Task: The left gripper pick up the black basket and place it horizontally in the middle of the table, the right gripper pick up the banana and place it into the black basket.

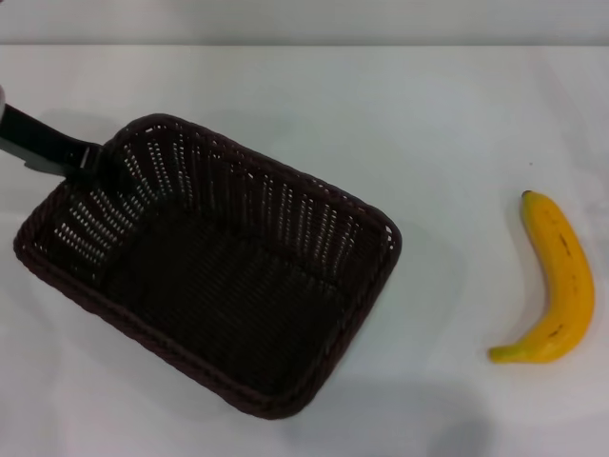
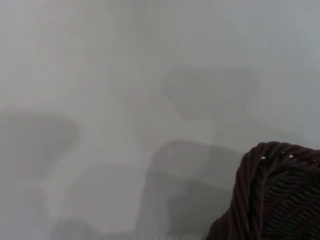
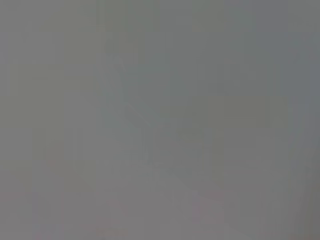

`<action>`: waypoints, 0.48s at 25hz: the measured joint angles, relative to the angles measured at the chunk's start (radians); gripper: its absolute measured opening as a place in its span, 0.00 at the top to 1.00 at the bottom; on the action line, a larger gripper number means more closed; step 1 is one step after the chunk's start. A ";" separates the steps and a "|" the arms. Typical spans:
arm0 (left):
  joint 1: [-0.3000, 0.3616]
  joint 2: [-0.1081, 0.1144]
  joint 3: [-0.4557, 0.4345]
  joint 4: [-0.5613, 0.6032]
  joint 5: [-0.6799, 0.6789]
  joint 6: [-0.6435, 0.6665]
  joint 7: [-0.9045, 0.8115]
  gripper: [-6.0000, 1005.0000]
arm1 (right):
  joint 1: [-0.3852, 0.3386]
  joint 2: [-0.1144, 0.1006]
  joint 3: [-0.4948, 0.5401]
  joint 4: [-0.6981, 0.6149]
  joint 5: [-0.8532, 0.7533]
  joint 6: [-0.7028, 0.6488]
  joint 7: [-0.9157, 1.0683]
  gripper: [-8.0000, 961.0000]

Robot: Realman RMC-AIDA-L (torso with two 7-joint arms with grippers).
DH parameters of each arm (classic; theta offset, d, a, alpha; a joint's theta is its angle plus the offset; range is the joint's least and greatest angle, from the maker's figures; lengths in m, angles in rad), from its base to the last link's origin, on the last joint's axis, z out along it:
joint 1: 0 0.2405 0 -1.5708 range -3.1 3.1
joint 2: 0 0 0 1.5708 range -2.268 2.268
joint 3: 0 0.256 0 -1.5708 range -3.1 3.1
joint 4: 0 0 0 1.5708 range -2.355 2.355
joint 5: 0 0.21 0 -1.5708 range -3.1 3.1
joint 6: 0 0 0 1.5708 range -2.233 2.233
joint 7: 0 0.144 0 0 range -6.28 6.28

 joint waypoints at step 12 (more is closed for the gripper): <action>0.105 0.041 -0.107 0.000 -0.196 -0.041 -0.015 0.84 | 0.000 0.002 -0.001 0.002 -0.001 0.002 0.000 0.13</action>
